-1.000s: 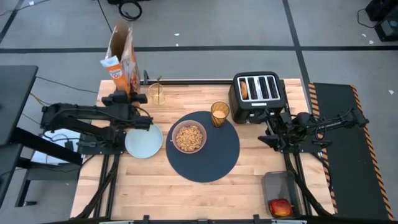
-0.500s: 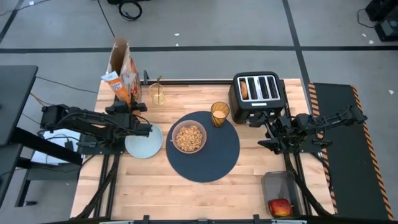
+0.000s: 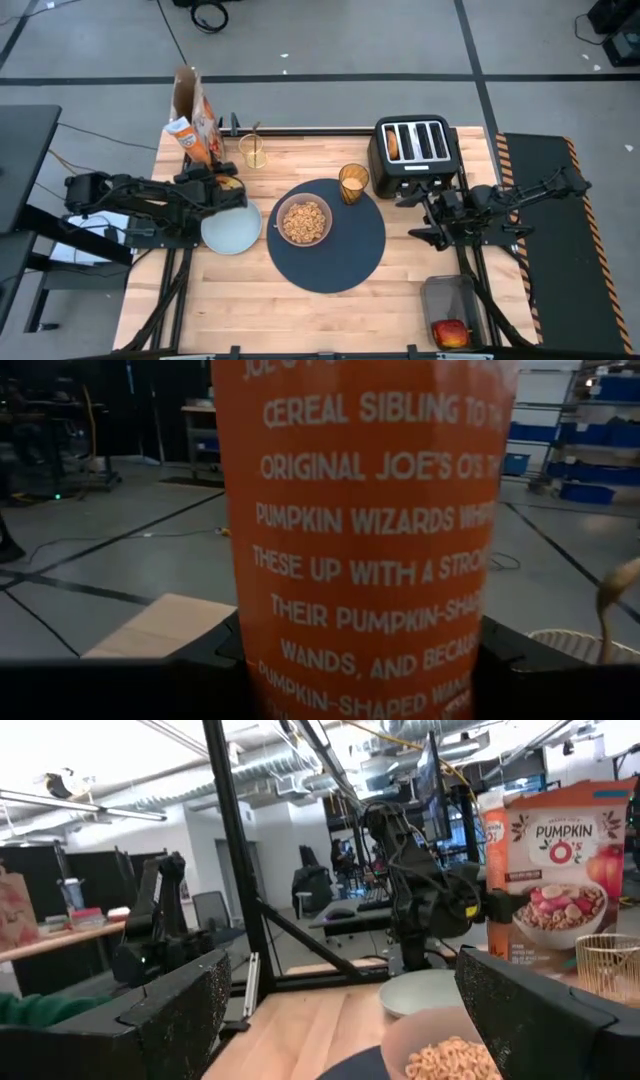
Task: Arrange a breakfast setting
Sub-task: Pour the cereal from the orange cereal box into the light orange bowl
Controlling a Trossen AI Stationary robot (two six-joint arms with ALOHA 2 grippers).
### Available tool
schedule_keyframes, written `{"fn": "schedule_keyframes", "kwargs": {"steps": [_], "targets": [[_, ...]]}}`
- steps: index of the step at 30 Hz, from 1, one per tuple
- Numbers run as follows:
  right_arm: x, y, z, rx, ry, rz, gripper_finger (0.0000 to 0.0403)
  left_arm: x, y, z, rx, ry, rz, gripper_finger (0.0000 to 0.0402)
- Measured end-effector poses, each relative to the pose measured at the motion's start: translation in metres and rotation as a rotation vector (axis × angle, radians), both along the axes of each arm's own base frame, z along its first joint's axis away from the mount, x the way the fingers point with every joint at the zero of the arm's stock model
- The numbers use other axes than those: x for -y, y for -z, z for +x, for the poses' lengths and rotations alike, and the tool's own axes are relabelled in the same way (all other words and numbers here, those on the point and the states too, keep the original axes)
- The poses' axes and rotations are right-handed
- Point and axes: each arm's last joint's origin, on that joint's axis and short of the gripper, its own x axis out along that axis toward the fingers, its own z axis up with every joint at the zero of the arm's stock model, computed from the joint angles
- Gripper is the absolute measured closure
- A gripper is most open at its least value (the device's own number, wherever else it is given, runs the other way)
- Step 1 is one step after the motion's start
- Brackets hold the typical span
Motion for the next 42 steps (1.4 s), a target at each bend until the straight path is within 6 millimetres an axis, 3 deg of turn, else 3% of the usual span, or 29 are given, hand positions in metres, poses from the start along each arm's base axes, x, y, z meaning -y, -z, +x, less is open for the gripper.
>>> {"fn": "schedule_keyframes", "kwargs": {"steps": [6,12,23,32,42], "targets": [[0.0,0.002,0.002,-0.024,0.0,0.001,0.0016,-0.005,0.006,-0.004,0.016,-0.039,-0.016,0.0203],[-0.001,0.002,0.003,-0.019,0.0,0.008,0.0016,-0.007,0.011,-0.006,-0.048,-0.045,-0.072,0.0167],[-0.001,0.001,0.003,-0.017,-0.007,0.034,0.0016,-0.008,0.01,-0.005,-0.064,-0.016,-0.184,0.0152],[-0.001,0.001,0.003,-0.017,-0.007,0.032,0.0016,-0.006,-0.002,-0.013,0.018,0.096,-0.385,0.009],[-0.001,0.001,0.003,-0.017,-0.007,0.031,0.0016,-0.002,-0.026,-0.015,-0.004,0.236,-0.549,0.0084]]}}
